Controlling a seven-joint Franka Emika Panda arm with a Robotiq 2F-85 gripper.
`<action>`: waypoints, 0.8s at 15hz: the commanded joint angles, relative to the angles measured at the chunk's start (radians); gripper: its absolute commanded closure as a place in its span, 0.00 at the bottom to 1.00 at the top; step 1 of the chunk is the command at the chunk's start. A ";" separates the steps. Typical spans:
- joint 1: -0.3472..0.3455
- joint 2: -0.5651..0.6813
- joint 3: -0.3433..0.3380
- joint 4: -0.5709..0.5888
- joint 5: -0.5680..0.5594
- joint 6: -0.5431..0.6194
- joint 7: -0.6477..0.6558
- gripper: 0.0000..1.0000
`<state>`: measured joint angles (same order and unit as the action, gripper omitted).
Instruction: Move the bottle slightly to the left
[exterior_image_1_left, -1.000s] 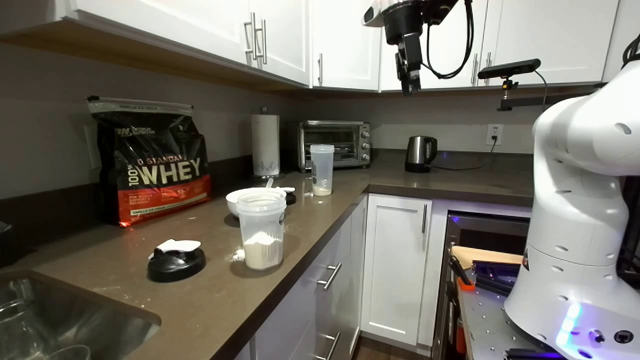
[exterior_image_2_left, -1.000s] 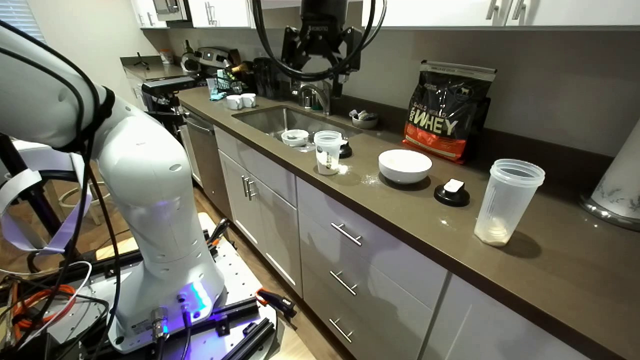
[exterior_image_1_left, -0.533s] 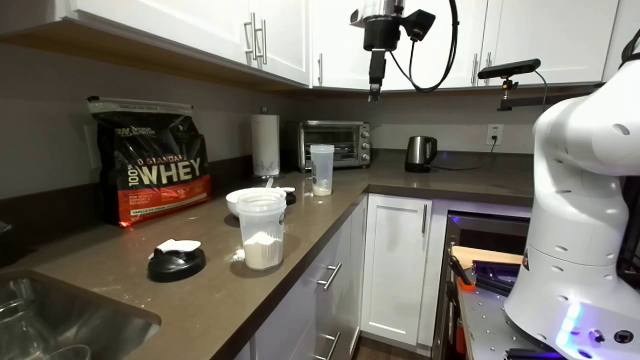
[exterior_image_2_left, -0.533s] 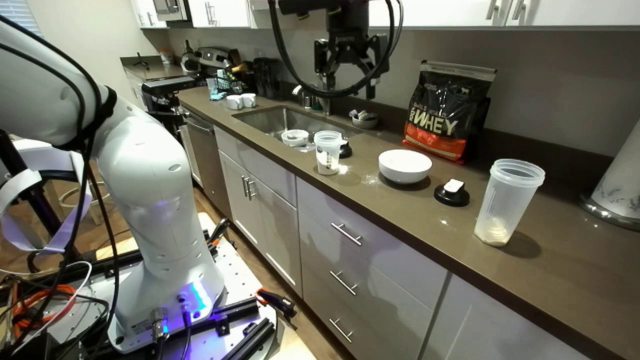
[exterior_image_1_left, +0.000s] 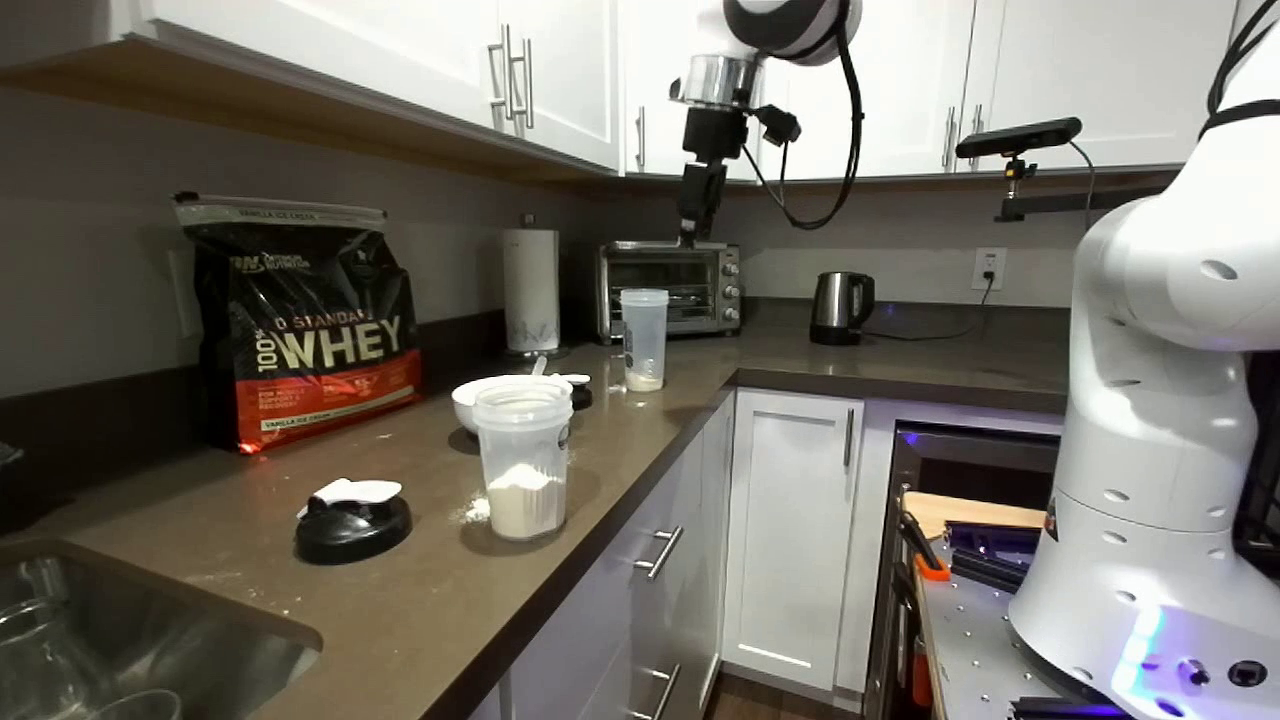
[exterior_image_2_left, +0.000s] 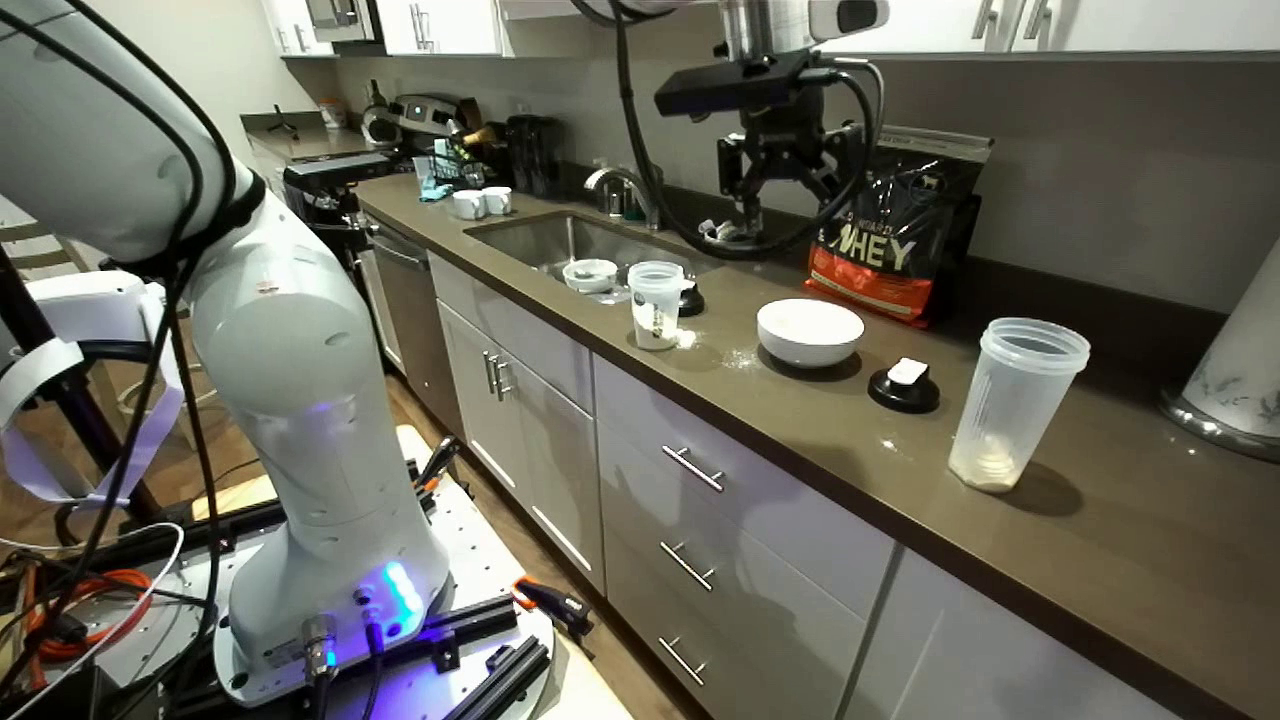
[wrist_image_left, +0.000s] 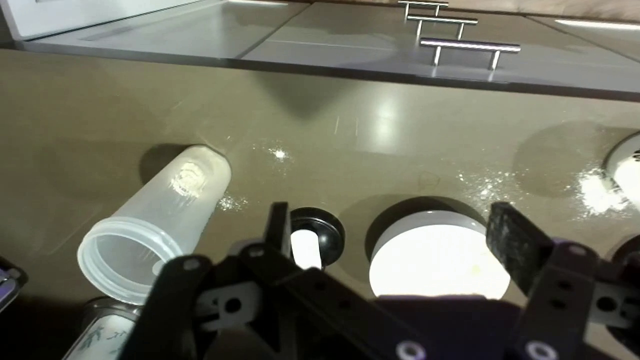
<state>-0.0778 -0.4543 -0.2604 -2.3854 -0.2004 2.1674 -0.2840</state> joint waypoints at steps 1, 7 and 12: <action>-0.035 0.113 -0.021 0.070 0.039 0.060 -0.015 0.00; -0.051 0.241 -0.068 0.176 0.140 0.128 -0.048 0.00; -0.055 0.342 -0.081 0.285 0.260 0.130 -0.113 0.00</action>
<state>-0.1156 -0.1892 -0.3456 -2.1785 -0.0176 2.2878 -0.3247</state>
